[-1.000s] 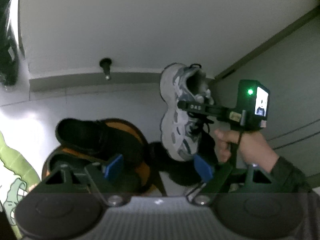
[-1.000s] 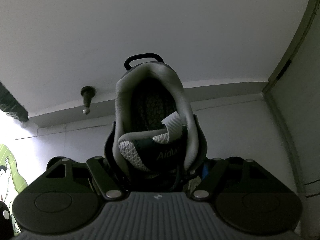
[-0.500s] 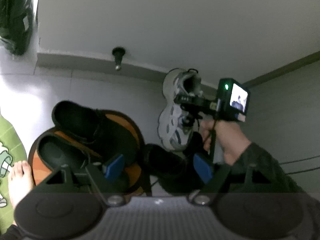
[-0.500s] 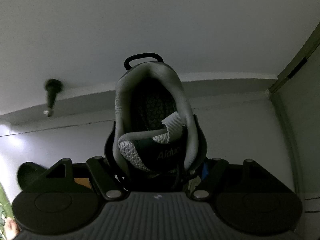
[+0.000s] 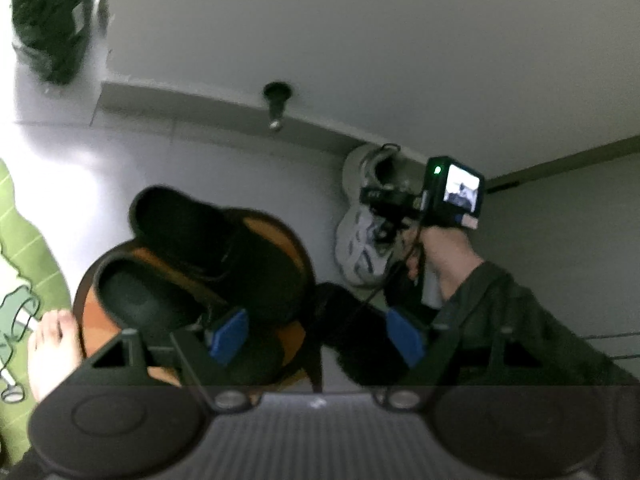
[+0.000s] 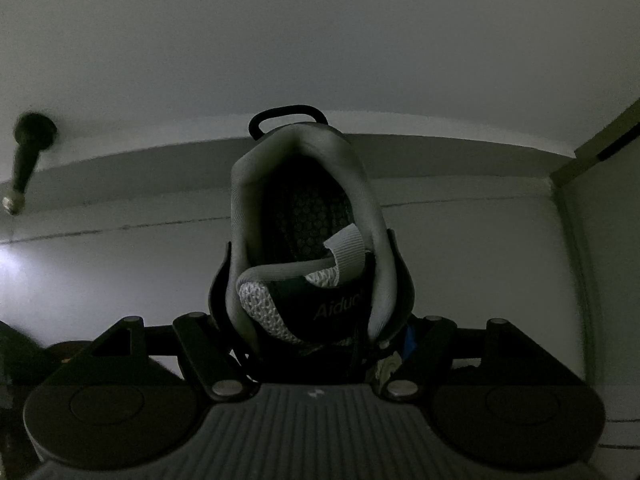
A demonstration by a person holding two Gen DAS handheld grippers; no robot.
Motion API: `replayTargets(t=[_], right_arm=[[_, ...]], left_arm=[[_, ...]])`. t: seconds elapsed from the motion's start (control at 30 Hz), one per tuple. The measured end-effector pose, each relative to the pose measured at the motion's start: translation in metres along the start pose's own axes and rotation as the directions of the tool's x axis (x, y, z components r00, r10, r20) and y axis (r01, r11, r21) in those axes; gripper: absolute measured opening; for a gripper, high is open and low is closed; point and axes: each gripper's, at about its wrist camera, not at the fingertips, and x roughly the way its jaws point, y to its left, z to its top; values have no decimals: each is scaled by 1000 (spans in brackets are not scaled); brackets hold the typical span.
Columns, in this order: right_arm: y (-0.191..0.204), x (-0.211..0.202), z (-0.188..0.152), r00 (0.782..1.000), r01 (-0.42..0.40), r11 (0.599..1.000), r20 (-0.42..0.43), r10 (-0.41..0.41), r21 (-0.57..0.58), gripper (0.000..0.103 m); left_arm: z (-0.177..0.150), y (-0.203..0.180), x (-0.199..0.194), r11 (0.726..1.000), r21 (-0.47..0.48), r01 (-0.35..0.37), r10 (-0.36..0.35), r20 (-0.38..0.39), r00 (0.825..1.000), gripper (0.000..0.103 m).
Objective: Organize scattered shoes
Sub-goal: 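Lower the held grey-white sneaker with the right gripper toward the wall base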
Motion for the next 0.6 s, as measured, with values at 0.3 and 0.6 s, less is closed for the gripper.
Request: replayTargets(t=[0.3,0.6], right_arm=[[3,19,1,998,54,998,-29,-54,28,76],[7,28,3,998,58,998,-7,-58,12,77]], left_arm=[[-18,2,2,1000,10,-16,16,-63,998,79],[-17,1,9,999,21,-24,26,-72,997,79]])
